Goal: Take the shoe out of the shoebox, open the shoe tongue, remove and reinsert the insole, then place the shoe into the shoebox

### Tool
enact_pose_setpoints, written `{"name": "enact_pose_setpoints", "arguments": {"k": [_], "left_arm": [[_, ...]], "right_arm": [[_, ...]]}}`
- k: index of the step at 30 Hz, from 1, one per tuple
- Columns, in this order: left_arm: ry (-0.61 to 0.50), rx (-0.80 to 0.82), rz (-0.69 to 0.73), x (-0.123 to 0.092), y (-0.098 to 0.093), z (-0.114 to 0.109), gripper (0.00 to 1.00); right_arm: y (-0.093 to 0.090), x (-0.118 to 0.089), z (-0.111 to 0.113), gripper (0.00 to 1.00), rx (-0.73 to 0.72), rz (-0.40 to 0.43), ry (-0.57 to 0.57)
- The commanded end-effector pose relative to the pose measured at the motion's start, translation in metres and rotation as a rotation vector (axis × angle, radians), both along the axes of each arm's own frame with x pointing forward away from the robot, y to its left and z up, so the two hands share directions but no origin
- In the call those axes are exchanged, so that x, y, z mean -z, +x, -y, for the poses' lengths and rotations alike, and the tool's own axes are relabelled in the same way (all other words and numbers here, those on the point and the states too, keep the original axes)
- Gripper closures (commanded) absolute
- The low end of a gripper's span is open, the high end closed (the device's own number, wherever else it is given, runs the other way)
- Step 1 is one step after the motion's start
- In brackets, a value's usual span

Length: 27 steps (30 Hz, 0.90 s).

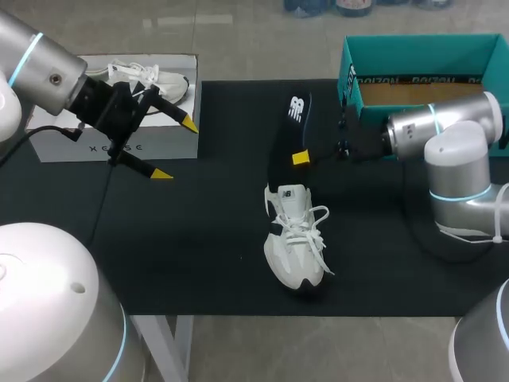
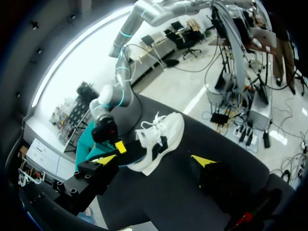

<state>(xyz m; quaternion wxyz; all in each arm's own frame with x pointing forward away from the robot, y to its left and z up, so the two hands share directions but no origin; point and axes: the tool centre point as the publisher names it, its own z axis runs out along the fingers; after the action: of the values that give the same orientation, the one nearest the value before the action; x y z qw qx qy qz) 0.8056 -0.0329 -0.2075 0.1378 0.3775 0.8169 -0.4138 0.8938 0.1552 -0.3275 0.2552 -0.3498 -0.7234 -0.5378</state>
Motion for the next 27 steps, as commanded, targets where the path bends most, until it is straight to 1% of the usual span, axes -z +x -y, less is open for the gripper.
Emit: {"name": "enact_pose_setpoints", "arguments": {"k": [1,9,14,15,17,21,27], "left_arm": [[0.003,0.001,0.001,-0.001,-0.001,0.000,0.00],[0.003,0.001,0.001,-0.001,-0.001,0.000,0.00],[0.003,0.001,0.001,-0.001,-0.001,0.000,0.00],[0.003,0.001,0.001,-0.001,-0.001,0.000,0.00],[0.003,0.001,0.001,-0.001,-0.001,0.000,0.00],[0.003,0.001,0.001,-0.001,-0.001,0.000,0.00],[0.003,0.001,0.001,-0.001,-0.001,0.000,0.00]], "right_arm": [[-0.005,0.003,-0.001,1.00,0.002,-0.002,-0.011],[-0.013,0.002,0.004,1.00,-0.010,0.000,-0.054],[-0.024,0.000,0.006,1.00,-0.009,0.013,-0.087],[-0.025,0.000,0.006,1.00,-0.028,0.001,-0.078],[-0.029,0.002,0.006,1.00,-0.035,0.003,-0.109],[-0.037,0.007,0.004,1.00,-0.048,-0.007,-0.128],[-0.046,0.021,-0.002,1.00,-0.071,-0.027,-0.166]]}}
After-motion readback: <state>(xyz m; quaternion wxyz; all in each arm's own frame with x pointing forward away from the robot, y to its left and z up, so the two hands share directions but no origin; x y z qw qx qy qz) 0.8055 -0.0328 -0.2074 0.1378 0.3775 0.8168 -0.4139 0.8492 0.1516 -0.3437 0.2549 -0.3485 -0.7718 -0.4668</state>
